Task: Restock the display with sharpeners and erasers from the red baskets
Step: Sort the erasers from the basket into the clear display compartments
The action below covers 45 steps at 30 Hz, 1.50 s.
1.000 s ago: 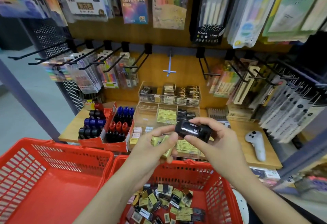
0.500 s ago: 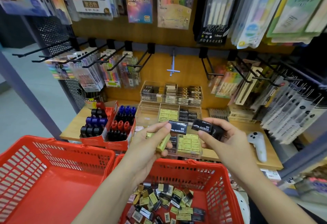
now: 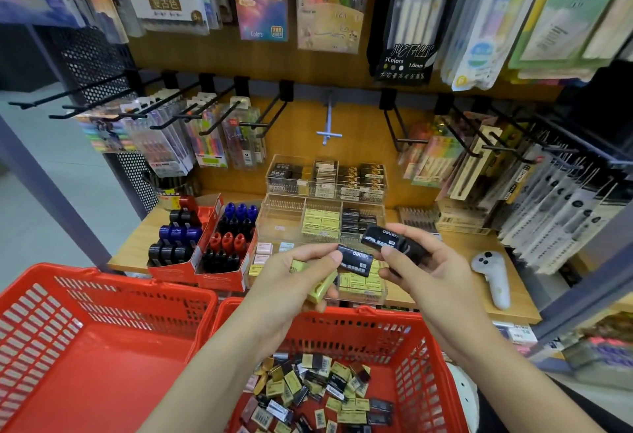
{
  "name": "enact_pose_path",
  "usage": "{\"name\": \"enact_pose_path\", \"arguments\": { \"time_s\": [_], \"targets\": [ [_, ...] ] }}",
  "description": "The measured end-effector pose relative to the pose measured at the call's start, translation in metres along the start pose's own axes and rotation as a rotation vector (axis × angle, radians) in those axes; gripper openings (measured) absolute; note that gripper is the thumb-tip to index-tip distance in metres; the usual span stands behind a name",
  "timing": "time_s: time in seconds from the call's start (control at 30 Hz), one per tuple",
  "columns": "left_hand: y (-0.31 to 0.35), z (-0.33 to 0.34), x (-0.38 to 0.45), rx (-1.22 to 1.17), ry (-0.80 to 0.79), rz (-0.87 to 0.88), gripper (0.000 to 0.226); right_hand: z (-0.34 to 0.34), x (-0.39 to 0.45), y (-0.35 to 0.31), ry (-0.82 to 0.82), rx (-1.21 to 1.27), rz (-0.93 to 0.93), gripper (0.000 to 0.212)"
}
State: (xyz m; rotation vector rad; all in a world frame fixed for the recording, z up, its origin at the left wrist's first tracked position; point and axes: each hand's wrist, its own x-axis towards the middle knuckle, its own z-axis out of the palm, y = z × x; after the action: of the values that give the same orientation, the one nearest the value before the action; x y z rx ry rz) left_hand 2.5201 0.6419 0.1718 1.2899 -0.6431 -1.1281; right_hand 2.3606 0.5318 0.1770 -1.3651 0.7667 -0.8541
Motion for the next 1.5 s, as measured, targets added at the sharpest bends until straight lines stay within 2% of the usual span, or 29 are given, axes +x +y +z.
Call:
{"name": "enact_pose_path", "arguments": {
  "time_s": [0.1,0.2,0.37,0.53,0.63,0.7,0.77,0.87,1.0,1.3,1.5],
  "targets": [
    [-0.003,0.003,0.002,0.011,0.008,0.007,0.025,0.003,-0.003,0.001,-0.059,-0.118,-0.036,0.028],
    [-0.005,0.002,0.005,0.011,0.042,0.016,0.024,0.006,-0.004,0.003,-0.073,-0.056,0.006,0.025],
    [-0.013,0.009,0.013,0.015,0.080,0.026,0.034,0.008,0.000,0.012,-0.051,-0.062,0.011,0.032],
    [-0.026,0.003,0.053,0.149,0.123,-0.052,0.020,0.003,0.043,0.037,0.026,-0.057,0.175,0.030],
    [-0.034,-0.015,0.093,0.397,0.220,0.005,0.016,-0.011,0.090,0.051,0.135,-0.168,0.211,0.029],
    [-0.043,-0.029,0.119,0.681,0.239,0.067,0.026,-0.022,0.121,0.061,0.201,-0.297,0.197,0.030],
    [-0.057,-0.040,0.144,0.962,0.204,0.108,0.038,-0.029,0.148,0.072,0.227,-0.449,0.178,0.029],
    [-0.077,-0.047,0.167,1.135,0.138,0.149,0.050,-0.025,0.180,0.089,0.176,-0.682,0.148,0.026],
    [-0.092,-0.050,0.176,1.192,0.120,0.201,0.055,-0.005,0.208,0.102,0.106,-0.901,0.104,0.026],
    [-0.088,-0.049,0.179,1.162,0.153,0.206,0.051,0.018,0.233,0.117,-0.035,-0.856,0.292,0.030],
    [-0.088,-0.048,0.178,1.135,0.159,0.196,0.051,0.015,0.225,0.109,-0.175,-1.360,0.082,0.051]
  ]
}}
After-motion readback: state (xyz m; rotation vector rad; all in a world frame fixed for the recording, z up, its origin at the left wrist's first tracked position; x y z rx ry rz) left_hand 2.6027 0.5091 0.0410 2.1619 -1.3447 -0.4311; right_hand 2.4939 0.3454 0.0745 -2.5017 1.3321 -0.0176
